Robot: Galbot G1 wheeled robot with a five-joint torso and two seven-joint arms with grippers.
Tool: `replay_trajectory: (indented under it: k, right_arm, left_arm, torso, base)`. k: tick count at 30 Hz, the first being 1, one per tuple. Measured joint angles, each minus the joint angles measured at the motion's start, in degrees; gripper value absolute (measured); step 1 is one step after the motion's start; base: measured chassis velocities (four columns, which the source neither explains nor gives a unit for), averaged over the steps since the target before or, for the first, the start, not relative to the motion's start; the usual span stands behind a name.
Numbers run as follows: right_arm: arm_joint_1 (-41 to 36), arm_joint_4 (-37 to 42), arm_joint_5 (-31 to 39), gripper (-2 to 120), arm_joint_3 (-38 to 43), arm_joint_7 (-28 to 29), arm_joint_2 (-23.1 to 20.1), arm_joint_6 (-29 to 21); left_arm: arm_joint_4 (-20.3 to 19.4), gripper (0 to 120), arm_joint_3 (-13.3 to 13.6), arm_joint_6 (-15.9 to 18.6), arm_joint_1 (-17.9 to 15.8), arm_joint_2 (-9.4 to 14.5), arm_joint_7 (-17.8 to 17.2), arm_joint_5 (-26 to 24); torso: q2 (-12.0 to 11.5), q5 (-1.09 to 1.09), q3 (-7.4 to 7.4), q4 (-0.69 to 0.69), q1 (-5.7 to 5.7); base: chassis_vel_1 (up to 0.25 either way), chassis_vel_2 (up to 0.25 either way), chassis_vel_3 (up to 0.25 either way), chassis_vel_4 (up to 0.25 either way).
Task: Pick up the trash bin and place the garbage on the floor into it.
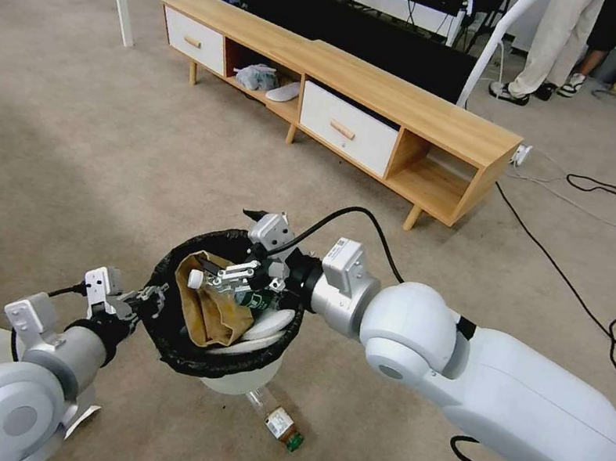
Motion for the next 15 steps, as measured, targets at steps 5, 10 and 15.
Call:
replay_trajectory:
  k: [5, 10, 15]
  right_arm:
    - [-0.87, 0.98, -0.22, 100, 1.71, 0.8, -0.84, 0.36]
    - [-1.62, 2.26, -0.2, 100, 2.77, 1.37, -2.33, 0.78]
    - [-3.57, 3.56, -0.22, 100, 4.09, 2.6, -4.82, 1.5]
  left_arm:
    - [0.73, 0, -0.69, -0.64, 0.01, 0.01, 0.17, -0.01]
    - [1.48, 0, -1.3, -1.18, -0.28, -0.24, 0.27, 0.05]
    - [2.04, 0, -1.93, -1.88, -0.76, 0.1, 0.39, -0.31]
  torso:
    - [0.0, 0.0, 0.0, 0.0, 0.0]
    - [0.0, 0.0, 0.0, 0.0, 0.0]
    - [0.0, 0.0, 0.0, 0.0, 0.0]
  base:
    - [0.0, 0.0, 0.0, 0.0]
    - [0.0, 0.0, 0.0, 0.0]
    - [0.0, 0.0, 0.0, 0.0]
